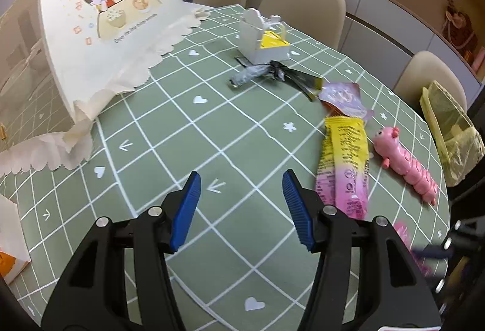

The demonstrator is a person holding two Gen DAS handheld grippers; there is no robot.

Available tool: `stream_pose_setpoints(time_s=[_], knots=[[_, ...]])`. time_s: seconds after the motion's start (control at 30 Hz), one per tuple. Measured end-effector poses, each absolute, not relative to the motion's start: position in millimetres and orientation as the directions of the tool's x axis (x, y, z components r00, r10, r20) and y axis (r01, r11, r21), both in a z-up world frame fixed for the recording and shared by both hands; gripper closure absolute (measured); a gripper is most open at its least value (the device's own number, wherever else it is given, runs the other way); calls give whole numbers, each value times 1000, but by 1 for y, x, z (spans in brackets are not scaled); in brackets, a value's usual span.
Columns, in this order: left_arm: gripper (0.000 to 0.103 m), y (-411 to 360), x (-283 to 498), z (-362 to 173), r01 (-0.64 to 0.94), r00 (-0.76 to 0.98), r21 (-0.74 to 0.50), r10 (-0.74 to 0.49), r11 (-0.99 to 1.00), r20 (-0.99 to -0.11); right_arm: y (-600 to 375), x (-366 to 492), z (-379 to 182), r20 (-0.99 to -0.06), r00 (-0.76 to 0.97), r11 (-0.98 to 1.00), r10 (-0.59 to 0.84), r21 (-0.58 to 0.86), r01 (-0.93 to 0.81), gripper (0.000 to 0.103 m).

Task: Collect trash
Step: 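Grasp the pink lollipop with the right tool while the left tool reaches the dark wrapper strips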

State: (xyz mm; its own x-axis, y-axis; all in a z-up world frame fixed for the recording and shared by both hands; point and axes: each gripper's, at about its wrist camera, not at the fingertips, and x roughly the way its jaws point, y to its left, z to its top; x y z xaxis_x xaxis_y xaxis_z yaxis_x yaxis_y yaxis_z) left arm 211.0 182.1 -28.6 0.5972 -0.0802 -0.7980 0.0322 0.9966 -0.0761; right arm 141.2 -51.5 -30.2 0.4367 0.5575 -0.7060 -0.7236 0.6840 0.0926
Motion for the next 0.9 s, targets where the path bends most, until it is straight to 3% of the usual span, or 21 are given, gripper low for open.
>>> stream_pose_setpoints(time_s=[0.17,0.37,0.57,0.7,0.8,0.9], knots=[[50,164,210,-33,142,604,-128,-189,981,-774,-91,144,-39,-691,566,791,450,14,-611,84],[50,137,234,-24,214,650,-93,-212,972,-730,-106,162,-57,-690,529,785,494,92,-613,84],[50,125,317,-23,81,682,-60,-99,995,-725,-105,154,-58,-676,536,765,506,66,-640,83],[50,129,371,-40,-89,638,12,66,996,-767,-112,152,-59,-666,527,762,528,97,-641,83],[50,131,385,-50,-125,602,9,83,992,-794,-115,156,-59,-654,510,755,558,146,-639,83],[68,129,383,-48,-100,601,-12,51,995,-798,-122,159,-60,-643,492,746,587,194,-637,83]])
